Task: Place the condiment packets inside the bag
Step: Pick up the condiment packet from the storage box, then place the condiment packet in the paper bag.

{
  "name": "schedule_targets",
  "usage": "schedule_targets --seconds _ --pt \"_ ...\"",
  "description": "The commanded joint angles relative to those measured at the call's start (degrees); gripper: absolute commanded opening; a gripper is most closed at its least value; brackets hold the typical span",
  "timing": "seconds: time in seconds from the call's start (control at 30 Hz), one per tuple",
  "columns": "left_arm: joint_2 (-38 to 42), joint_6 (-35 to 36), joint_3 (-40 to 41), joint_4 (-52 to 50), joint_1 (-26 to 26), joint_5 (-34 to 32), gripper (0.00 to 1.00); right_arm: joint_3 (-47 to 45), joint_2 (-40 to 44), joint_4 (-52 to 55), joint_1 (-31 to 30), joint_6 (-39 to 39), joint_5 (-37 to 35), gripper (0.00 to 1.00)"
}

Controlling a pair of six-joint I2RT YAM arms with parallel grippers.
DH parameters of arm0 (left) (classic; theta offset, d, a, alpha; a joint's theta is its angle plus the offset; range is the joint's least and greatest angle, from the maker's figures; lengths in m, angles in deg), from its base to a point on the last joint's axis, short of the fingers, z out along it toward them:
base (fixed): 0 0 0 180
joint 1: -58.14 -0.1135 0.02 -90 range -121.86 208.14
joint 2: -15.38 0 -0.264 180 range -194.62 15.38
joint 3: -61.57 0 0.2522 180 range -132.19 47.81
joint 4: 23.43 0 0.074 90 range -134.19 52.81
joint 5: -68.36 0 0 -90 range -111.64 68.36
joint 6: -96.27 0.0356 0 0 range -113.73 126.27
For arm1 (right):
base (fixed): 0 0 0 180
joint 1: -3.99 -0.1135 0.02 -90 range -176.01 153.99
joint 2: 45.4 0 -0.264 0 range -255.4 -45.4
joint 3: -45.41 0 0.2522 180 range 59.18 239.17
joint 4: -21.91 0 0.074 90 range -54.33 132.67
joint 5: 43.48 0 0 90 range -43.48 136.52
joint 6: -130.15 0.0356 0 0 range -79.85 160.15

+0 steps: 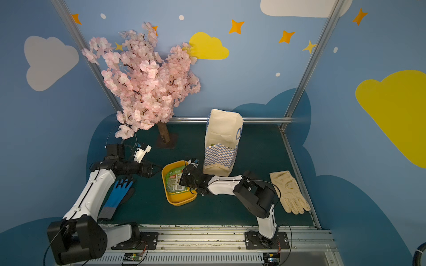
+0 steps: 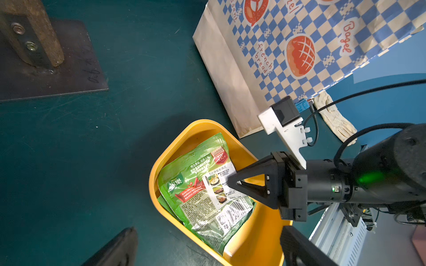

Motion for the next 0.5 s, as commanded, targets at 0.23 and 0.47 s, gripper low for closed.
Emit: schedule_targets --seconds 0.23,0.47 --pt "0.38 0.28 0.42 -0.36 -0.39 -2.26 1.00 -1.34 16.18 6.11 -1.12 -8.88 -7.04 0.00" --pt "0.69 0.04 0.84 0.29 -0.37 -2.20 1.00 2.76 28.45 17.15 -2.98 -18.08 -11.47 0.00"
